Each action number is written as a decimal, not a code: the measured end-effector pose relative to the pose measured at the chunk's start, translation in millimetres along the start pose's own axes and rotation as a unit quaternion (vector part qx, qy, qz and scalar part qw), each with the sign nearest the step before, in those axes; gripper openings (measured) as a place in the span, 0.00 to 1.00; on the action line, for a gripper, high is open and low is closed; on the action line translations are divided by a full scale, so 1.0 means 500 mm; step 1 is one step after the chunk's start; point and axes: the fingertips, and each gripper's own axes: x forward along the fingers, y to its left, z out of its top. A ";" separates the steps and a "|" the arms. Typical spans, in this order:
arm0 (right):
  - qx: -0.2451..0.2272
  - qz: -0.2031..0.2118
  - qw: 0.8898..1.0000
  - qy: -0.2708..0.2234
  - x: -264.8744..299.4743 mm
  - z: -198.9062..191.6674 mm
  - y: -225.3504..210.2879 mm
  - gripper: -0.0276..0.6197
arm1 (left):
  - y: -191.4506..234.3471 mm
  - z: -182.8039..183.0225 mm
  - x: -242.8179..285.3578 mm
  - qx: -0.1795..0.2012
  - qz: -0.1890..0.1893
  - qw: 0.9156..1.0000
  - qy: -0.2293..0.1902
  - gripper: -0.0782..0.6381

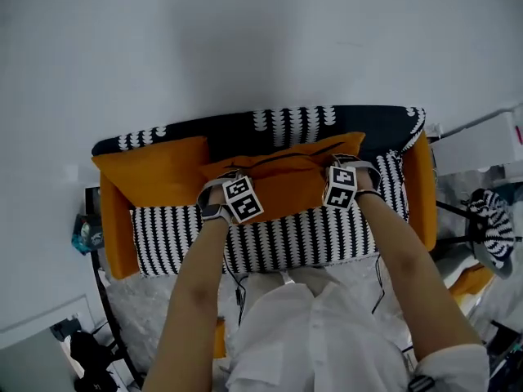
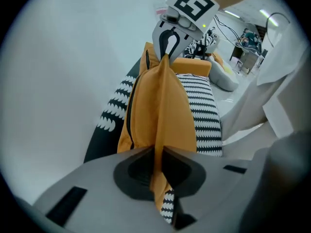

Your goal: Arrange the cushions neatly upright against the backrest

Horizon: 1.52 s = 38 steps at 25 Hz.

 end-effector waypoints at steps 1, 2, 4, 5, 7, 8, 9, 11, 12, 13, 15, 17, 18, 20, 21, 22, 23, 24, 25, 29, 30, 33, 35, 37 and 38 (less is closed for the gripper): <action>0.004 -0.008 1.000 0.002 -0.001 -0.019 -0.017 0.09 | 0.016 0.022 0.006 0.002 0.002 1.000 -0.001 0.16; 0.009 -0.015 1.000 0.002 -0.001 -0.035 -0.033 0.09 | 0.032 0.041 0.013 0.006 0.006 1.000 0.000 0.16; 0.017 -0.023 1.000 0.001 0.007 -0.057 -0.060 0.09 | 0.065 0.069 0.024 0.019 0.018 1.000 0.005 0.16; 0.020 -0.024 1.000 0.000 0.012 -0.064 -0.071 0.09 | 0.081 0.078 0.029 0.026 0.024 0.999 0.008 0.16; 0.025 -0.020 0.999 -0.003 0.029 -0.071 -0.083 0.10 | 0.106 0.086 0.039 0.036 0.033 0.999 0.015 0.16; 0.026 -0.018 0.999 -0.005 0.040 -0.072 -0.084 0.10 | 0.114 0.085 0.045 0.039 0.036 0.998 0.020 0.16; 0.027 -0.017 0.999 -0.007 0.053 -0.071 -0.084 0.10 | 0.121 0.080 0.052 0.040 0.037 0.998 0.024 0.16; 0.027 -0.012 1.000 -0.009 0.078 -0.064 -0.082 0.10 | 0.132 0.066 0.068 0.038 0.037 0.998 0.033 0.17; 0.027 -0.008 1.000 -0.009 0.090 -0.059 -0.080 0.11 | 0.136 0.058 0.077 0.036 0.036 0.998 0.038 0.17; 0.025 -0.002 1.000 -0.008 0.102 -0.054 -0.076 0.11 | 0.138 0.050 0.087 0.035 0.033 0.998 0.043 0.18; 0.019 0.013 1.000 -0.005 0.126 -0.050 -0.063 0.12 | 0.134 0.034 0.107 0.028 0.024 0.998 0.049 0.19; 0.017 0.020 1.000 -0.003 0.144 -0.052 -0.050 0.13 | 0.126 0.024 0.124 0.014 0.019 0.999 0.046 0.19; 0.019 0.020 1.000 -0.003 0.150 -0.053 -0.047 0.12 | 0.124 0.021 0.129 0.006 0.021 0.999 0.043 0.19; 0.028 0.016 0.999 -0.007 0.154 -0.053 -0.050 0.12 | 0.128 0.019 0.134 -0.005 0.034 0.999 0.035 0.19; 0.031 0.015 0.999 -0.009 0.155 -0.053 -0.052 0.13 | 0.130 0.020 0.136 -0.007 0.040 0.999 0.034 0.19; 0.033 0.014 0.999 -0.011 0.155 -0.054 -0.053 0.14 | 0.131 0.020 0.137 -0.007 0.044 0.998 0.033 0.19; 0.037 0.014 0.999 -0.012 0.155 -0.054 -0.054 0.15 | 0.132 0.020 0.137 -0.007 0.048 0.998 0.034 0.20; 0.044 0.014 0.999 -0.015 0.155 -0.053 -0.056 0.17 | 0.133 0.021 0.137 -0.007 0.053 0.998 0.034 0.21; 0.055 0.013 0.998 -0.021 0.152 -0.050 -0.060 0.20 | 0.135 0.022 0.135 -0.008 0.059 0.998 0.033 0.24; 0.113 -0.002 0.993 -0.042 0.127 -0.042 -0.089 0.33 | 0.147 0.047 0.113 -0.048 0.083 0.995 0.004 0.42; 0.125 -0.008 0.991 -0.047 0.119 -0.042 -0.095 0.34 | 0.150 0.057 0.101 -0.065 0.088 0.994 -0.011 0.43; 0.174 -0.025 0.982 -0.071 0.084 -0.040 -0.111 0.36 | 0.157 0.082 0.051 -0.130 0.106 0.984 -0.063 0.45; 0.237 -0.037 0.965 -0.104 0.049 -0.039 -0.131 0.36 | 0.169 0.095 0.010 -0.189 0.119 0.969 -0.106 0.45; 0.320 -0.052 0.934 -0.148 0.004 -0.045 -0.153 0.35 | 0.176 0.105 -0.031 -0.253 0.124 0.947 -0.157 0.45; 0.360 -0.060 0.916 -0.169 -0.021 -0.052 -0.160 0.35 | 0.175 0.108 -0.052 -0.280 0.126 0.934 -0.182 0.44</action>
